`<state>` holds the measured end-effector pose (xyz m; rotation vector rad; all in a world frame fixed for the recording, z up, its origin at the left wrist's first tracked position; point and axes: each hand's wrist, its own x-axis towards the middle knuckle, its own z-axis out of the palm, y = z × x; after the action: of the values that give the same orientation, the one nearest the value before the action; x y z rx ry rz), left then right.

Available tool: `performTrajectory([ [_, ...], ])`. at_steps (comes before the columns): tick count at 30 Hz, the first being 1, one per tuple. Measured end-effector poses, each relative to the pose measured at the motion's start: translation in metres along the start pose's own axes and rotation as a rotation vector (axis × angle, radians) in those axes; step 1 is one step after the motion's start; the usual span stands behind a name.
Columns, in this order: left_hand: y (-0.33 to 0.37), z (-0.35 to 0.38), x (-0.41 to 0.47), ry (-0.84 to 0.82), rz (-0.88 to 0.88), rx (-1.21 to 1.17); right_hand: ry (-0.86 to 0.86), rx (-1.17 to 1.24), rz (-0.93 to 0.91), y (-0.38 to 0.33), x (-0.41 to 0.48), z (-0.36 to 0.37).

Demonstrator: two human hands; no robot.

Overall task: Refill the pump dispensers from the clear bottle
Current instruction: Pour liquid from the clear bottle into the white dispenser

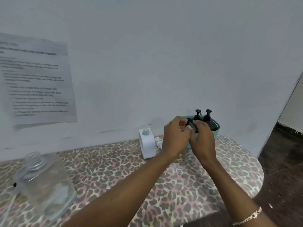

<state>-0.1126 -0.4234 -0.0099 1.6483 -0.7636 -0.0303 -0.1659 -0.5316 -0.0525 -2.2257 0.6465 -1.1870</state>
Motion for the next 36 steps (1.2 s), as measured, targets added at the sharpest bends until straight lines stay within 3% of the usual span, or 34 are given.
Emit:
performTrajectory([
  [11, -0.013, -0.126, -0.089, 0.227, 0.005, 0.025, -0.148, 0.146, 0.020, -0.069, -0.072, 0.044],
  [22, -0.020, -0.211, -0.154, 0.350, -0.006, 0.182, -0.252, 0.094, 0.147, -0.104, -0.096, 0.092],
  [29, -0.009, -0.254, -0.190, 0.447, 0.094, 0.240, -0.203, 0.155, 0.266, -0.110, -0.096, 0.112],
  [36, -0.003, -0.288, -0.210, 0.648, 0.263, 0.371, -0.183, 0.142, 0.291, -0.115, -0.098, 0.113],
])
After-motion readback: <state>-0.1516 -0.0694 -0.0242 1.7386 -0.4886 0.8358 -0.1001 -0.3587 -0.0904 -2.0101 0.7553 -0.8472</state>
